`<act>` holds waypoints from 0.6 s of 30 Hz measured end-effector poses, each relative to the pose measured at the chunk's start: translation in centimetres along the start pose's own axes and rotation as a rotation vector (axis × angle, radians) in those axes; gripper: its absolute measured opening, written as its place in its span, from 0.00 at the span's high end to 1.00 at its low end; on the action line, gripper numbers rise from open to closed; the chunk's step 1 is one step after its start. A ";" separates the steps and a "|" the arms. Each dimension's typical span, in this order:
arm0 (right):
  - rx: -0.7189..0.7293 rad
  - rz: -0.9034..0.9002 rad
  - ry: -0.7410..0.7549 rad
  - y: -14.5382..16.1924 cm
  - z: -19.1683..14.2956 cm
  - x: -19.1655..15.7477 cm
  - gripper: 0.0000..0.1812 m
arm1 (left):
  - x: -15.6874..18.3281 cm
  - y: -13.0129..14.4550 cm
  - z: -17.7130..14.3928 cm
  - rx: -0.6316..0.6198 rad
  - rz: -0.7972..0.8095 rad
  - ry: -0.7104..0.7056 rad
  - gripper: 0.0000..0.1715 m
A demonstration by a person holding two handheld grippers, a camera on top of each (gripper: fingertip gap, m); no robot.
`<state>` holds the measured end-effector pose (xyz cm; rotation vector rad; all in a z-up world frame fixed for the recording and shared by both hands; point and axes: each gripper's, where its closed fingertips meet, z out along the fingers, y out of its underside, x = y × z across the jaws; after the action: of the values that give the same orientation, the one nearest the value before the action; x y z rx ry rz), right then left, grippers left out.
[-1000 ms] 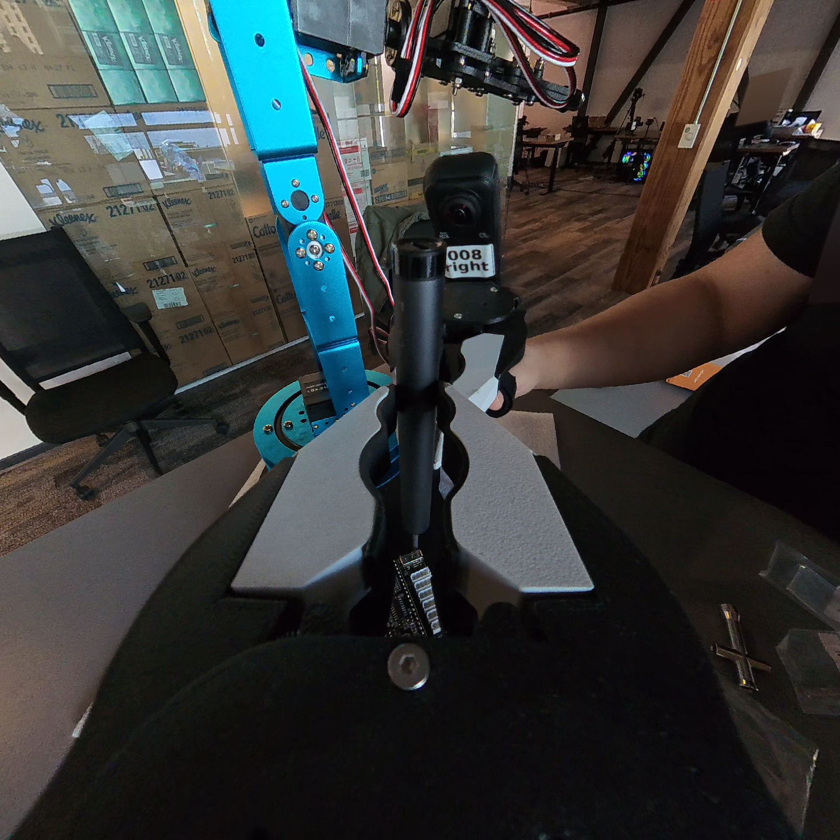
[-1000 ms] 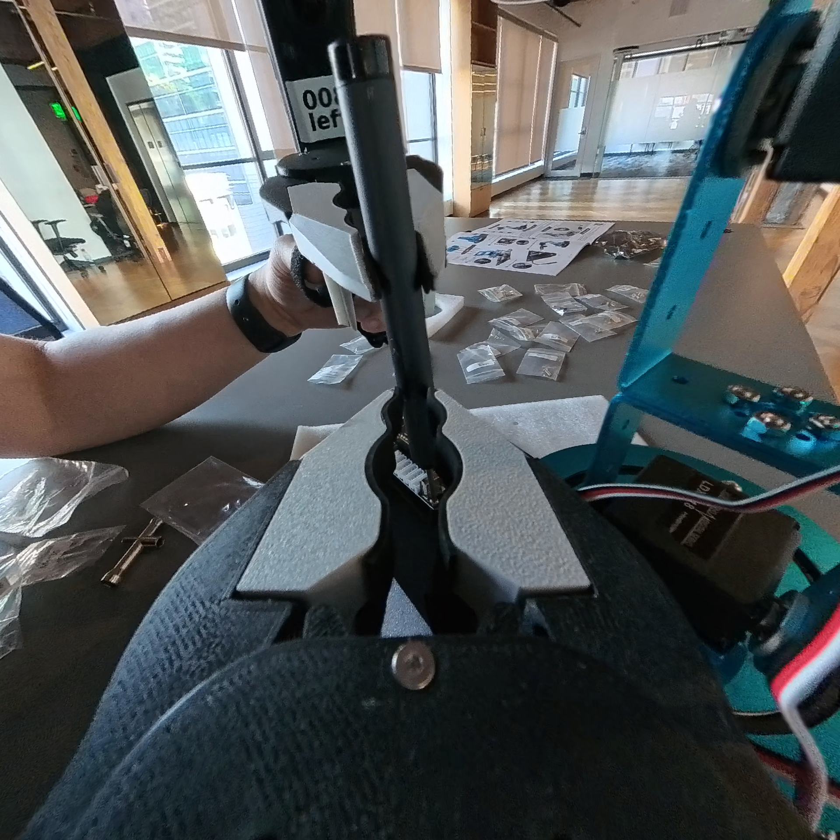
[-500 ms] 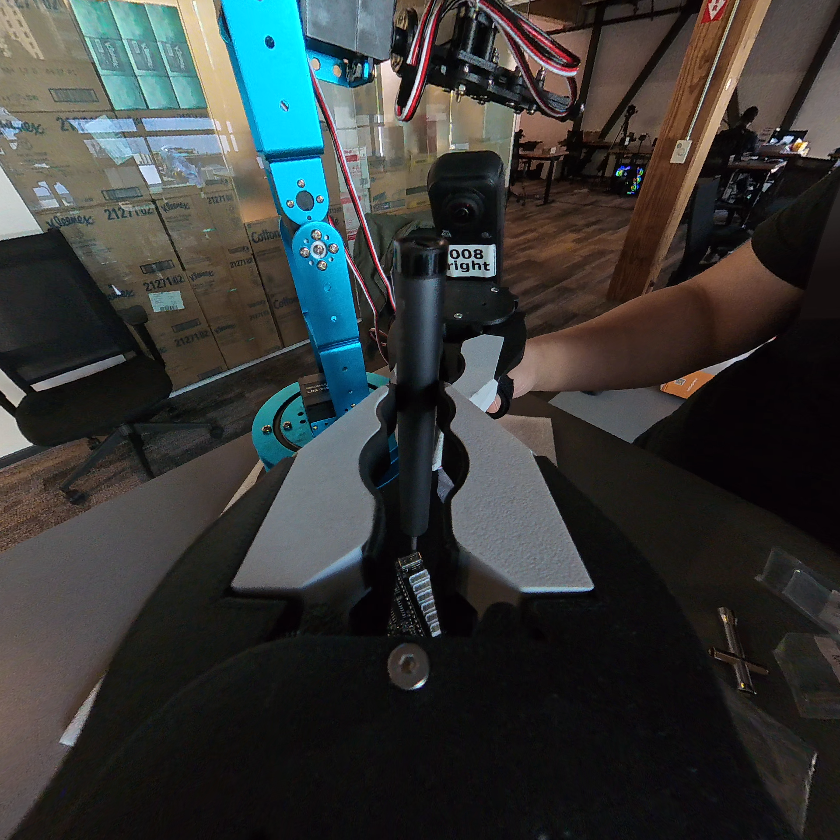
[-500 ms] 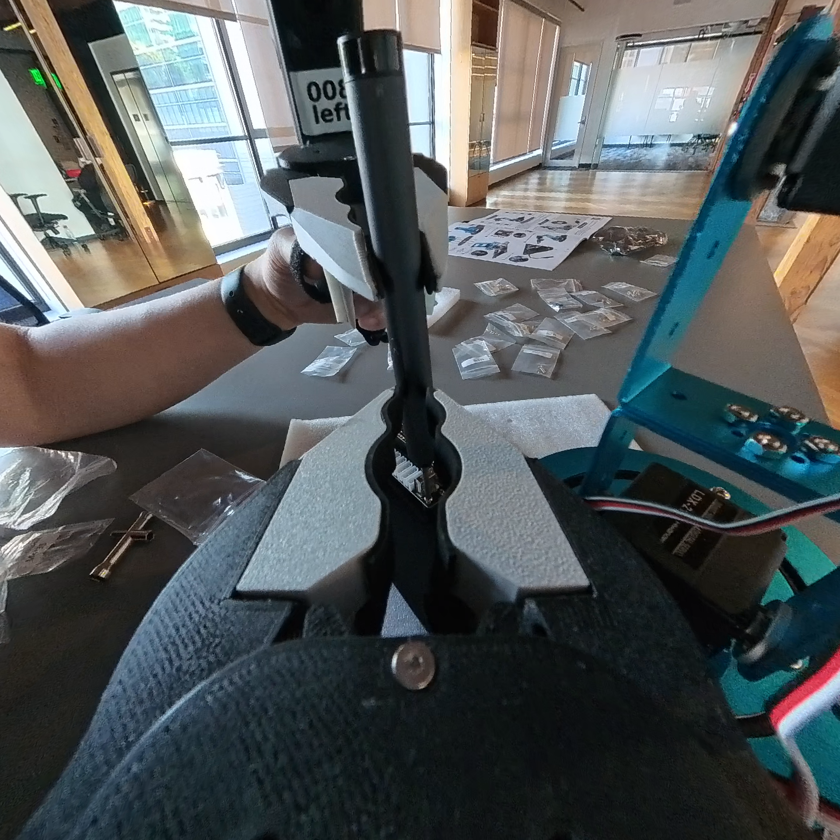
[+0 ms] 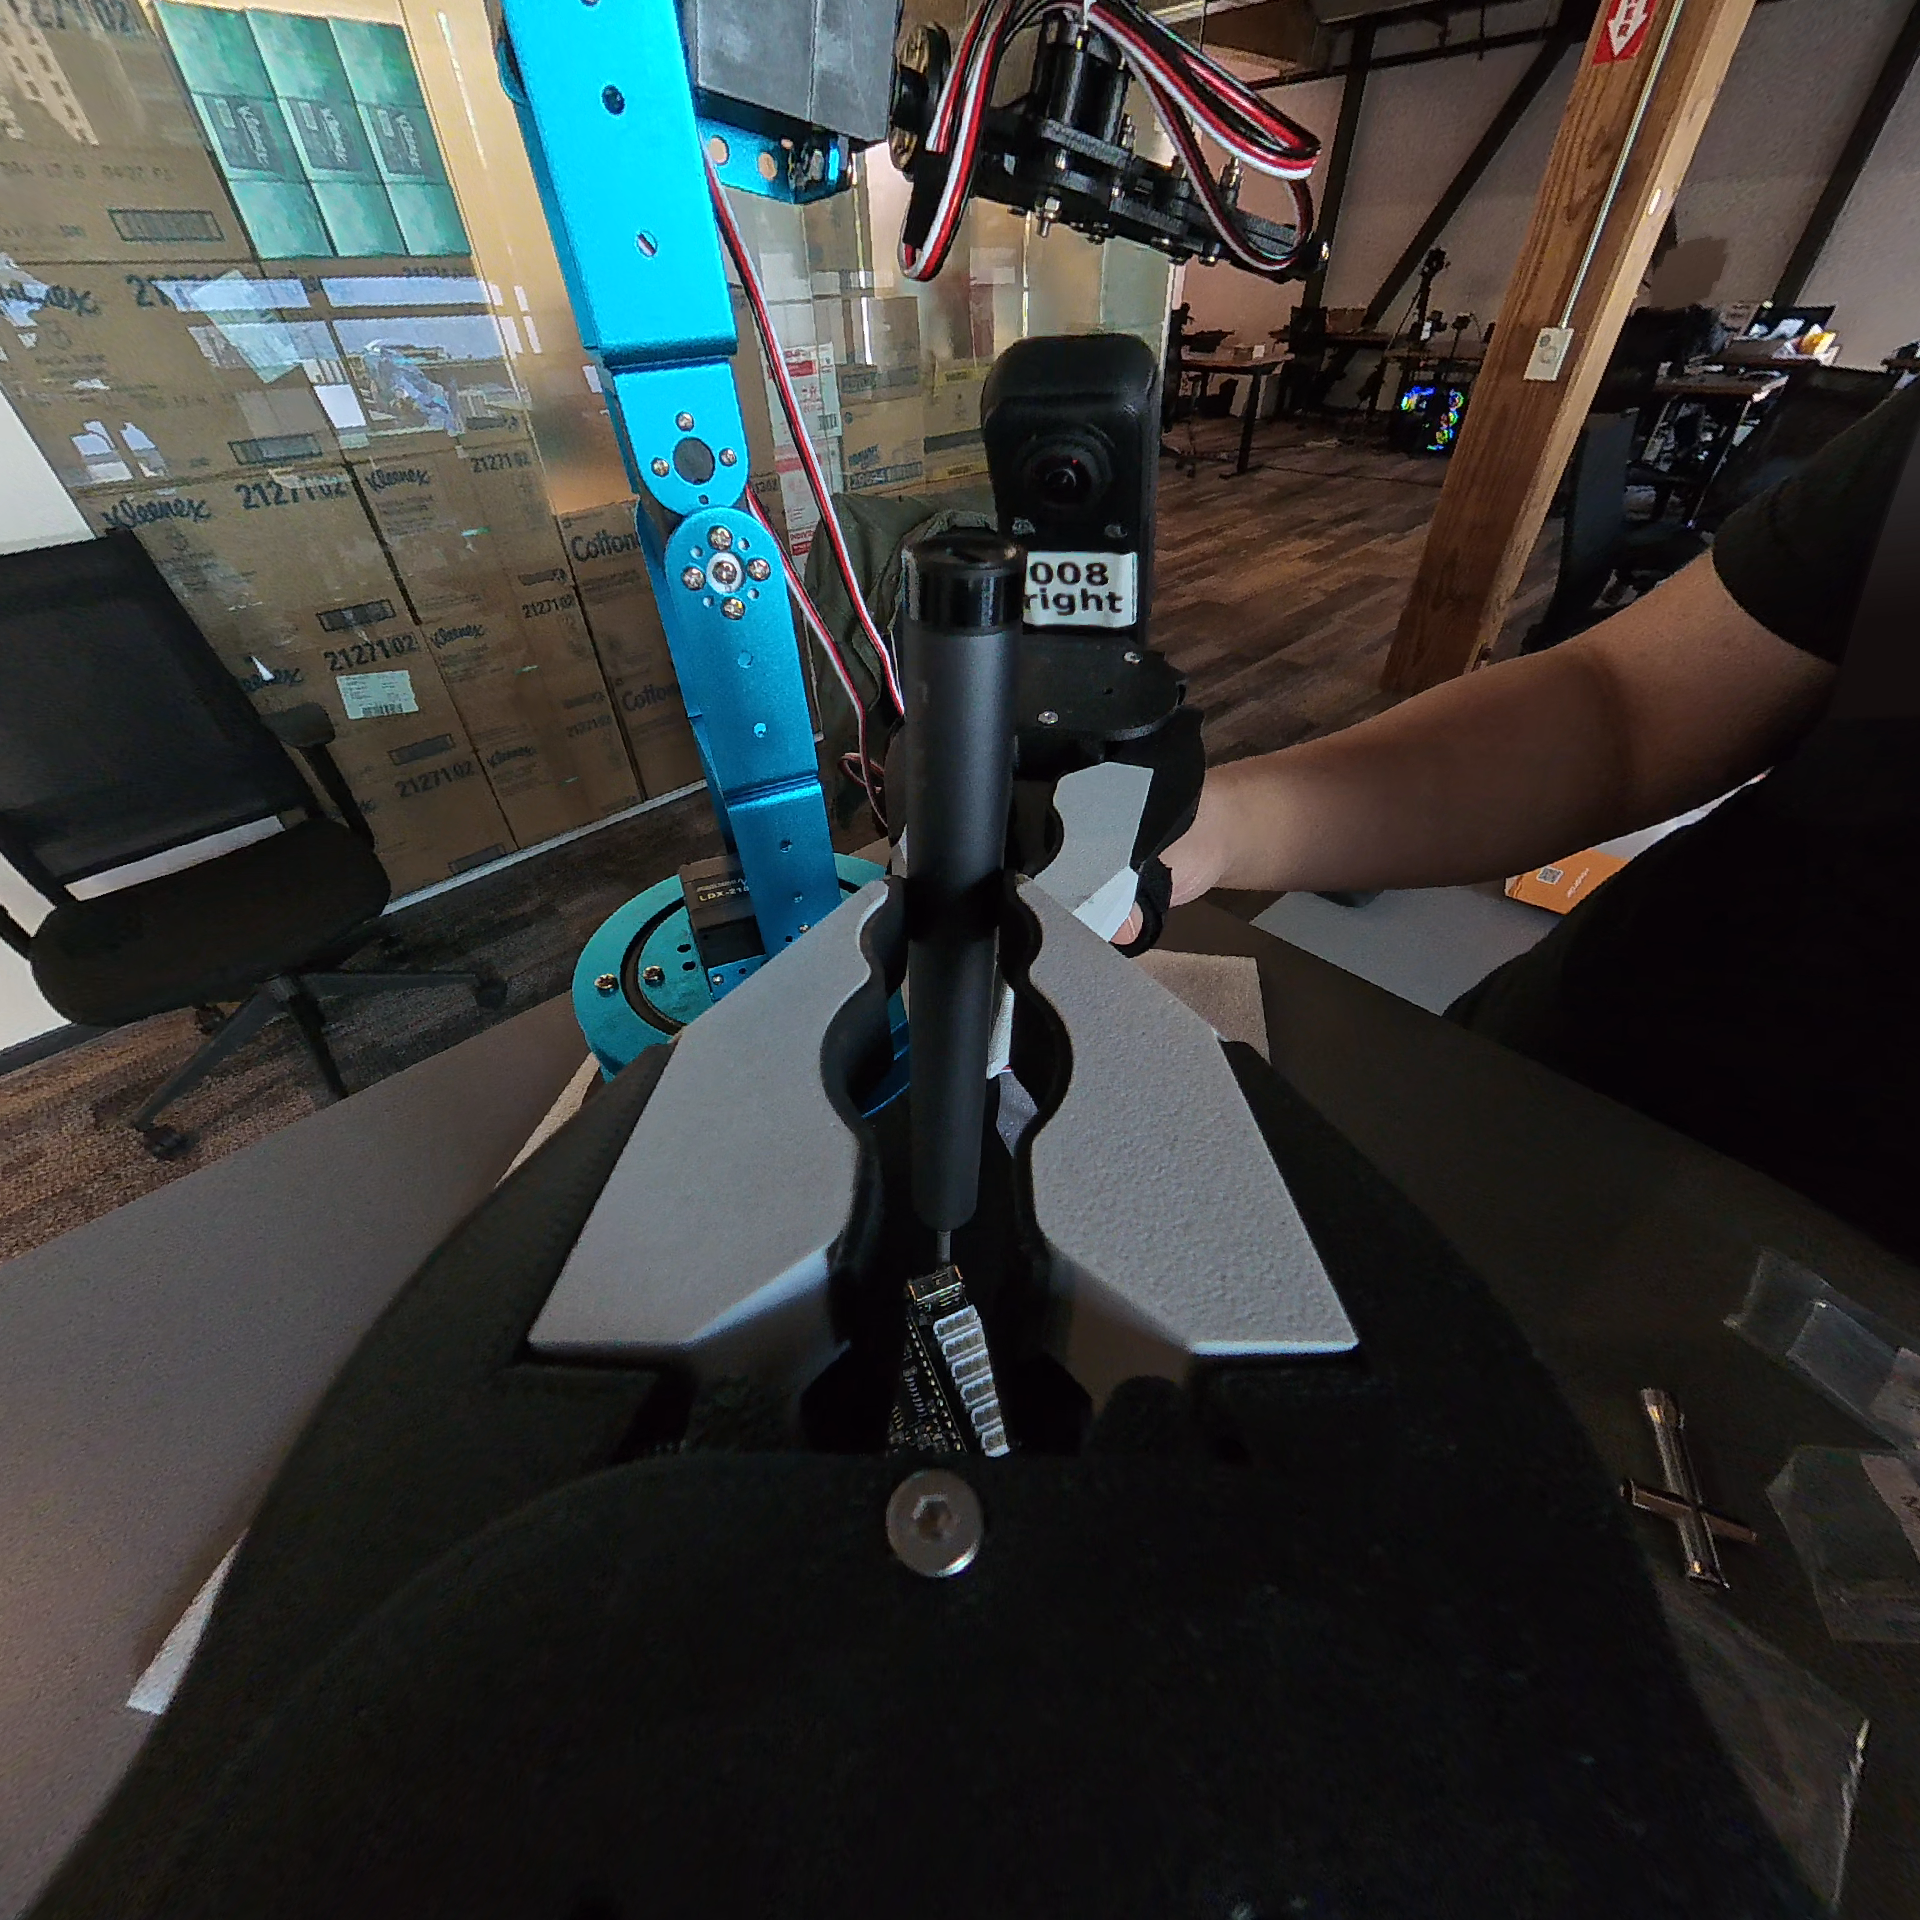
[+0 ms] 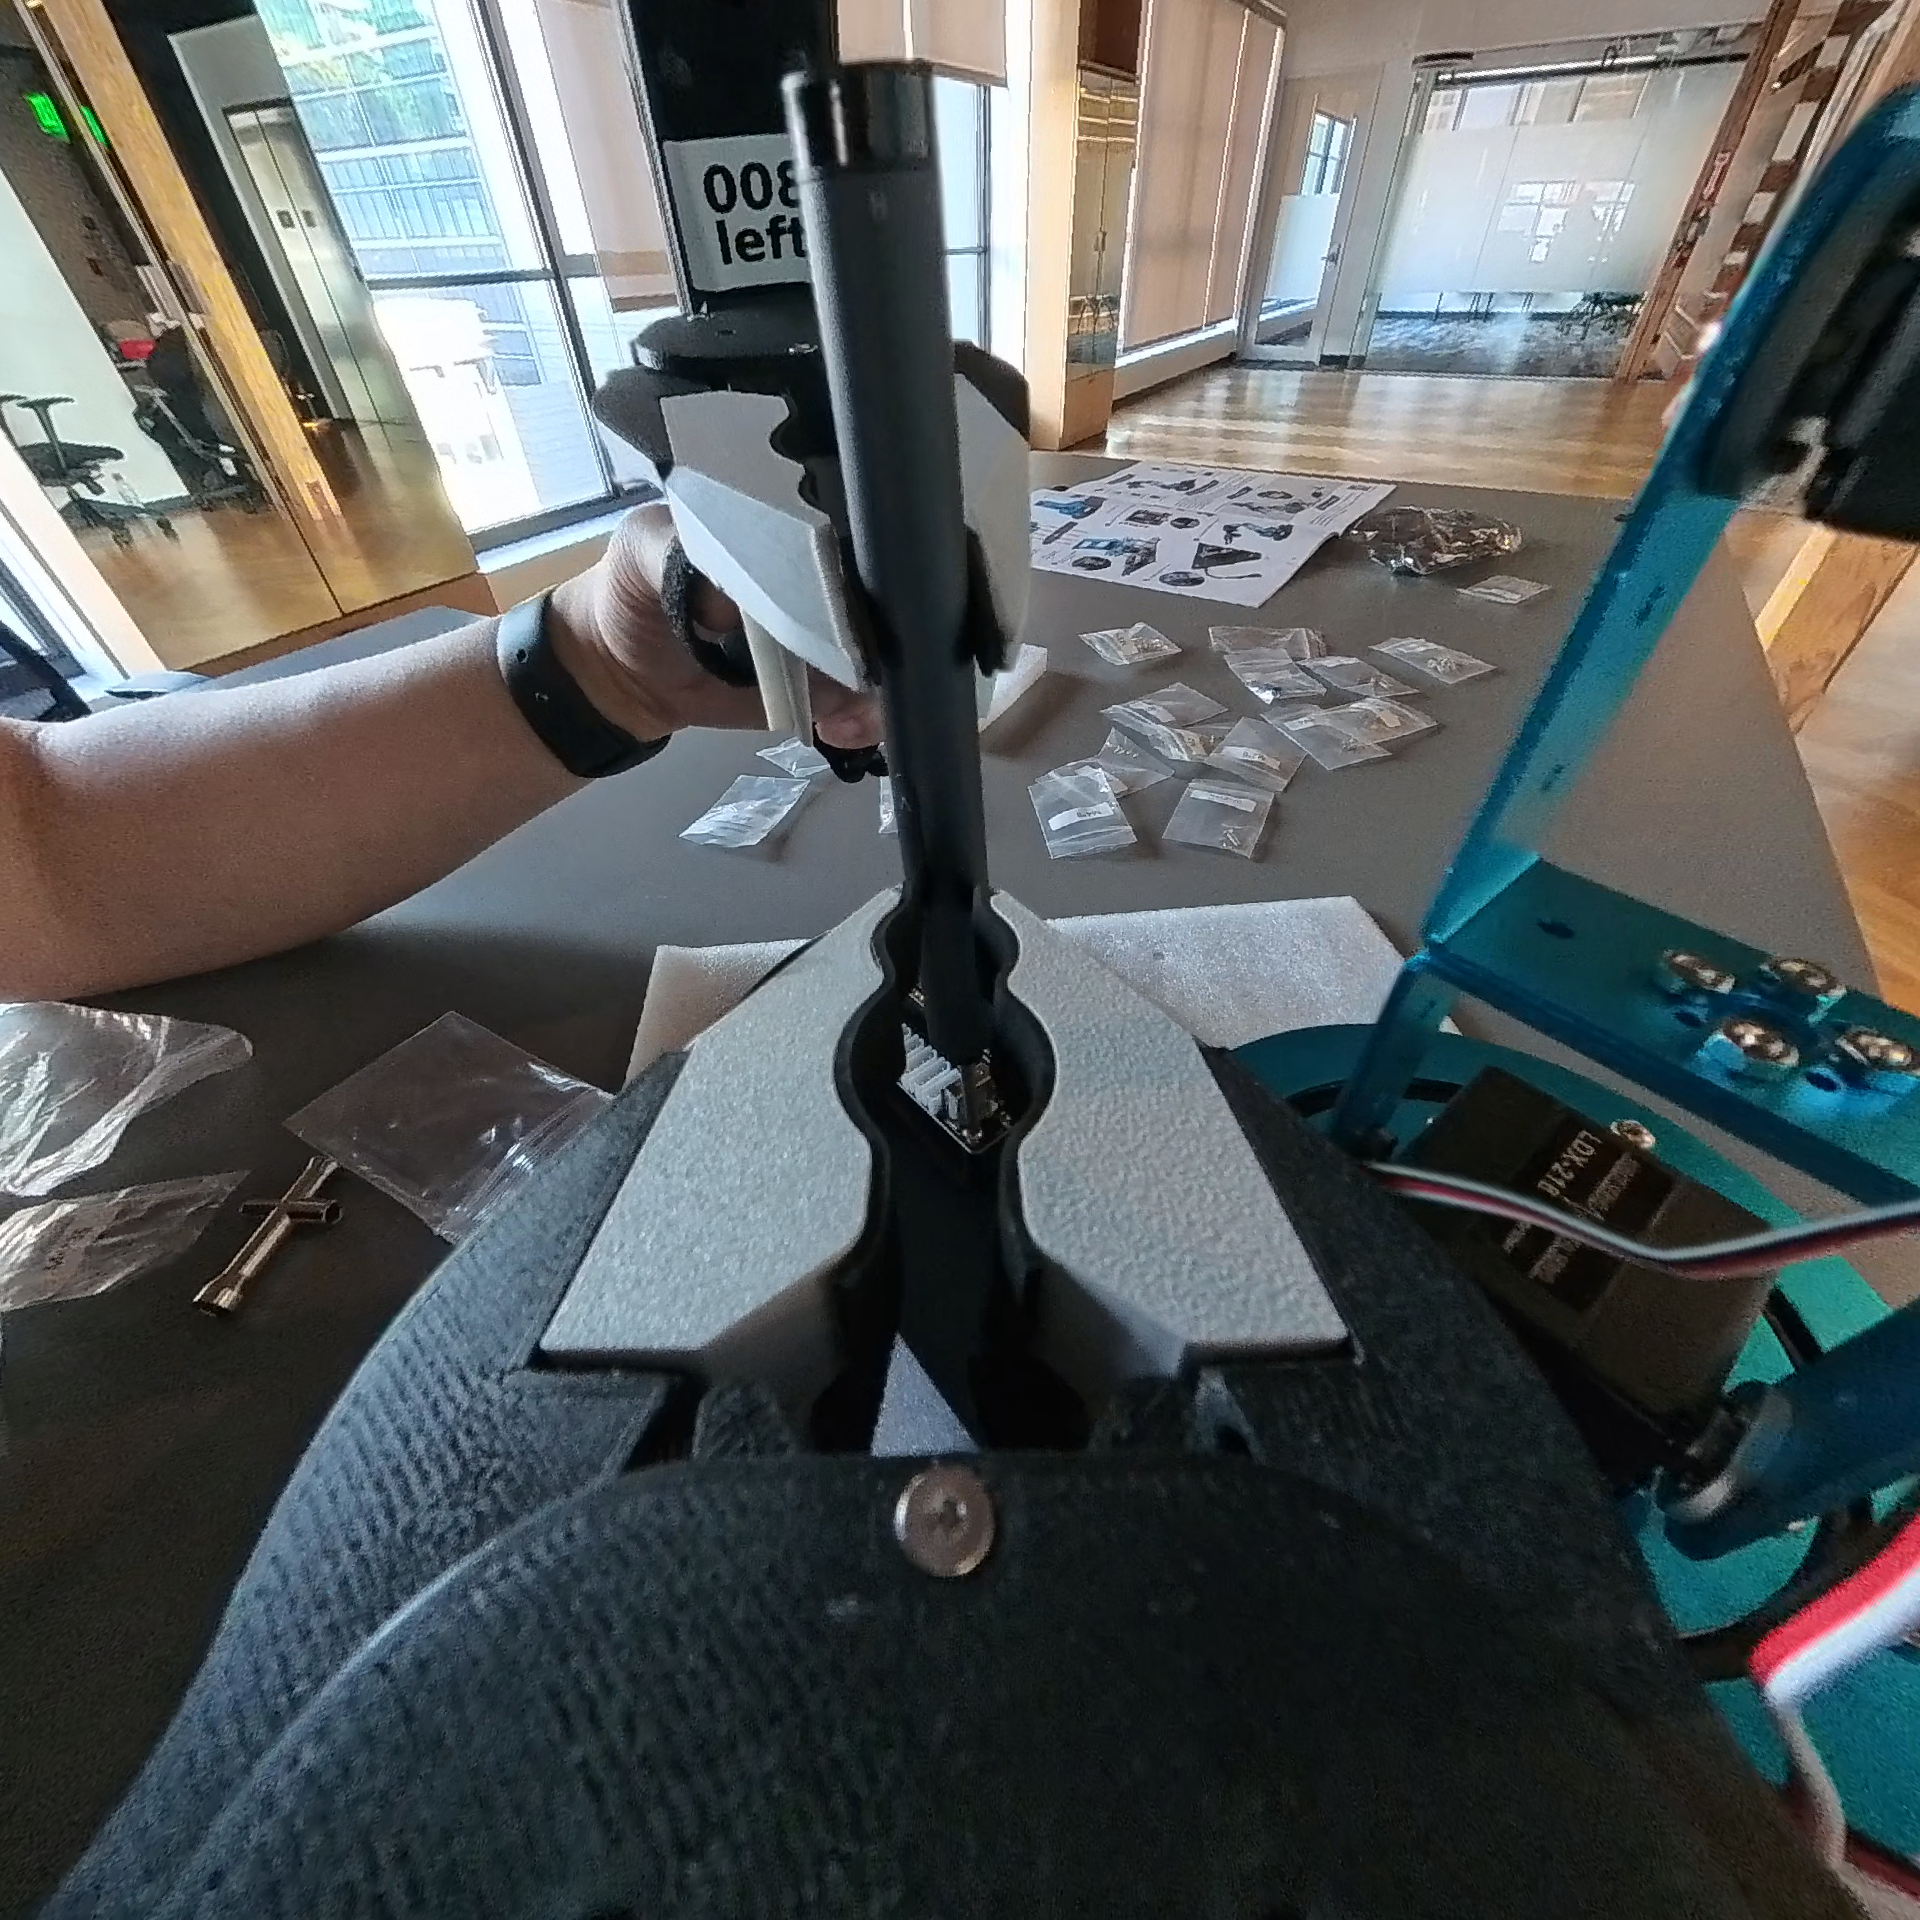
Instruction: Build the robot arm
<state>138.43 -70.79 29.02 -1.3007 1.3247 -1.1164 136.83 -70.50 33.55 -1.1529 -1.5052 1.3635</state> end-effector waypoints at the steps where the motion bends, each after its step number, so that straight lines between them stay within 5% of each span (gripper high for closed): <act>1: -0.002 -0.005 0.002 0.0 0.0 0.0 0.95 | 0.0 0.0 0.0 0.000 -0.001 -0.001 0.91; 18: -0.022 -0.023 -0.001 0.0 0.1 -0.1 0.95 | -0.1 0.0 -0.2 -0.002 0.007 -0.004 0.91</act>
<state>138.54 -70.66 29.03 -1.3356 1.3277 -1.1193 137.07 -70.52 33.56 -1.1585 -1.5072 1.3704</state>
